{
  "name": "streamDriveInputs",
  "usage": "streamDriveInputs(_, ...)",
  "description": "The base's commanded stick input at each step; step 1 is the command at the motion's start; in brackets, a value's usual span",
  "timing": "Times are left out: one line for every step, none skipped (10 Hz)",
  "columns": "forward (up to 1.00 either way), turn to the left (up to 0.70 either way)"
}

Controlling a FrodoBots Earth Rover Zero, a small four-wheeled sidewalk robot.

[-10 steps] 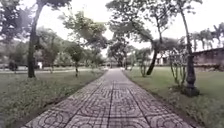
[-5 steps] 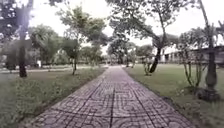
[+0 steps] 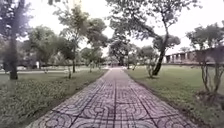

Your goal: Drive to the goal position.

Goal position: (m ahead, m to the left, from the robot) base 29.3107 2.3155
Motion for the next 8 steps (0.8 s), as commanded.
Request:
streamDriveInputs(1.00,0.00)
streamDriveInputs(1.00,0.00)
streamDriveInputs(1.00,0.00)
streamDriveInputs(1.00,0.00)
streamDriveInputs(1.00,0.00)
streamDriveInputs(1.00,0.00)
streamDriveInputs(1.00,0.00)
streamDriveInputs(1.00,0.00)
